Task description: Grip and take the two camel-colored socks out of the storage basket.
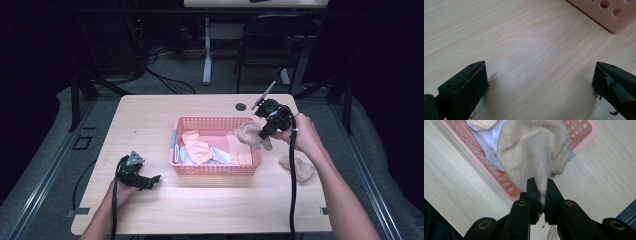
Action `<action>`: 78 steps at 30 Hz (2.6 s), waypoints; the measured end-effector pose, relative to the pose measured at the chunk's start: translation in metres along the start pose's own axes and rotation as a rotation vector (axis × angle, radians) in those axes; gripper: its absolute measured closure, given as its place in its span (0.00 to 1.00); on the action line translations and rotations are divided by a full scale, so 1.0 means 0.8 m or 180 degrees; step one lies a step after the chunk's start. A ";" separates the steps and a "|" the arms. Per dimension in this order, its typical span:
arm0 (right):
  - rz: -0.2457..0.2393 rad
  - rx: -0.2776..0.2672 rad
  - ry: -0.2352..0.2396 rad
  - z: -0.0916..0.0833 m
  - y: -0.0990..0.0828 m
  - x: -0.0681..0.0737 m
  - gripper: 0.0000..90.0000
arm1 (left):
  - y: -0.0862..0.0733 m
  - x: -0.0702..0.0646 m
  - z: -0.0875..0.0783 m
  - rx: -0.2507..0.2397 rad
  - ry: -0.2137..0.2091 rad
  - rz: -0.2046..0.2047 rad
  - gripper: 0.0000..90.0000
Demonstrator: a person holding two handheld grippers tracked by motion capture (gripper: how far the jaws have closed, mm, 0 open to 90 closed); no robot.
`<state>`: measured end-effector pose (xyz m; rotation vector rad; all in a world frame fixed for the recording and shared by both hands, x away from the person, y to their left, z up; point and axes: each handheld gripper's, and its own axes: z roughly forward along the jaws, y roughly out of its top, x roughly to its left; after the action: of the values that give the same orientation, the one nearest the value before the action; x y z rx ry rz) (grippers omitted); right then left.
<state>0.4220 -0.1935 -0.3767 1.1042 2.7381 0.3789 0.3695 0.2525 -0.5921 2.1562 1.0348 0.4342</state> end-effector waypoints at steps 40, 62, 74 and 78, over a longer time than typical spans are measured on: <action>0.0543 0.0159 -0.0049 0.005 -0.095 -0.061 0.93 | 0.000 0.000 0.000 0.0000 0.0001 -0.0002 0.00; 0.0734 0.0323 0.0054 0.059 -0.125 -0.078 0.93 | 0.000 0.000 0.000 -0.0001 0.0001 -0.0001 0.00; 0.0796 0.0436 0.0099 0.101 -0.130 -0.078 0.93 | 0.001 0.001 0.001 -0.0007 0.0003 0.0005 0.00; 0.0786 0.0493 0.0132 0.115 -0.129 -0.077 0.91 | 0.001 0.001 0.001 -0.0007 0.0004 0.0005 0.00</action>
<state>0.4206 -0.2922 -0.4917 1.4972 2.7104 0.2253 0.3707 0.2521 -0.5922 2.1552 1.0331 0.4371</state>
